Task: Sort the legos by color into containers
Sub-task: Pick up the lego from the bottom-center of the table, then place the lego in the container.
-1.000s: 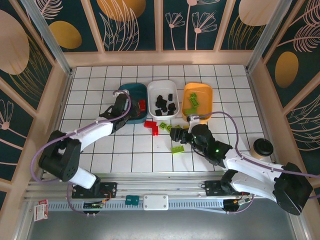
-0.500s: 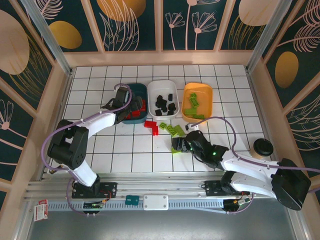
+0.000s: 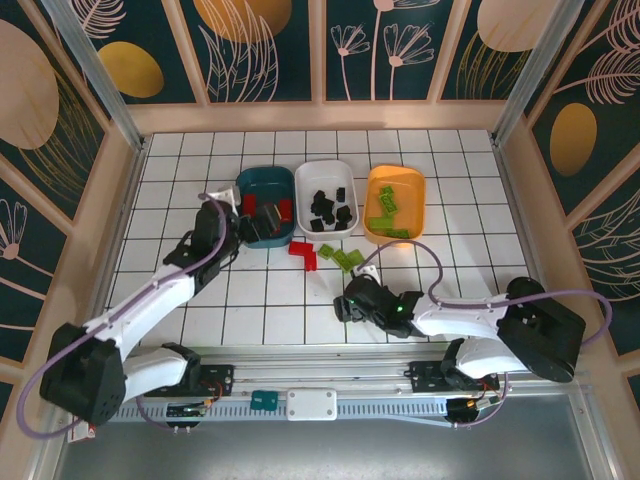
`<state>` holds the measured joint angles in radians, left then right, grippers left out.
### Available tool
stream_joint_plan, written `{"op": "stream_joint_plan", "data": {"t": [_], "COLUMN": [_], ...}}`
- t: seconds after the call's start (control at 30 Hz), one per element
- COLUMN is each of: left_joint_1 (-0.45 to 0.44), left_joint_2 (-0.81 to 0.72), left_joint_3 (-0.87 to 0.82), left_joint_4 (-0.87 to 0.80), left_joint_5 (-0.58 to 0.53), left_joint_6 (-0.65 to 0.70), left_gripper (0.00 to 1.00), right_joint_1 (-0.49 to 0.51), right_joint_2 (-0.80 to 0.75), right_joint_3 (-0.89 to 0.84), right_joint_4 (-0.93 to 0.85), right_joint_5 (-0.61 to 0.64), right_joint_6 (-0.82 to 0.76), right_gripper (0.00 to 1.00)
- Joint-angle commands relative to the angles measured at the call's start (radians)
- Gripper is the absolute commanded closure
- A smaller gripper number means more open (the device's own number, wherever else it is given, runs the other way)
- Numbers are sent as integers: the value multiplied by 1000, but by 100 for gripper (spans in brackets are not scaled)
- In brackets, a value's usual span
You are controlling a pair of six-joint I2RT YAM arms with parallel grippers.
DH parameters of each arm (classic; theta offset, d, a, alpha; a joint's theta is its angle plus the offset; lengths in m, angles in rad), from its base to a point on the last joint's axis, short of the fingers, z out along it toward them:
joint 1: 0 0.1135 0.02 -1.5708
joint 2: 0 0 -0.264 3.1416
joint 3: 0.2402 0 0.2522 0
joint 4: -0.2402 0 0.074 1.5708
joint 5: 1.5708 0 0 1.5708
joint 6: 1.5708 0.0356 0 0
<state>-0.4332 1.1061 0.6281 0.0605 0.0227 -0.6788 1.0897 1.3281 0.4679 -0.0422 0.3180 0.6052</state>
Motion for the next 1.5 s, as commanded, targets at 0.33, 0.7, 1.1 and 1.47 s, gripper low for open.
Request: {"op": "stream_joint_plan", "data": {"t": [0.33,0.7,1.1,1.47], "left_joint_1": [-4,-4,-4,-4], "left_joint_2": [-224,-267,-360,-373], "left_joint_3": [-209,-298,-316,-334], "left_joint_4": [-10,27,-25,-27], "left_joint_5": [45,96,103,111], "left_joint_6": [-96,-122,-131,-134], "left_gripper": [2,1,1,1], "right_joint_1": [42,-114,-676,-786], "right_joint_2": [106,-220,-9,220], "right_joint_3": [71,82,288,456], "right_joint_4": [-63,-18,122,87], "right_joint_5": [79,58,-127,-220], "right_joint_6": [10,-89,-233,-243], "right_gripper": [37,54,53,25]}}
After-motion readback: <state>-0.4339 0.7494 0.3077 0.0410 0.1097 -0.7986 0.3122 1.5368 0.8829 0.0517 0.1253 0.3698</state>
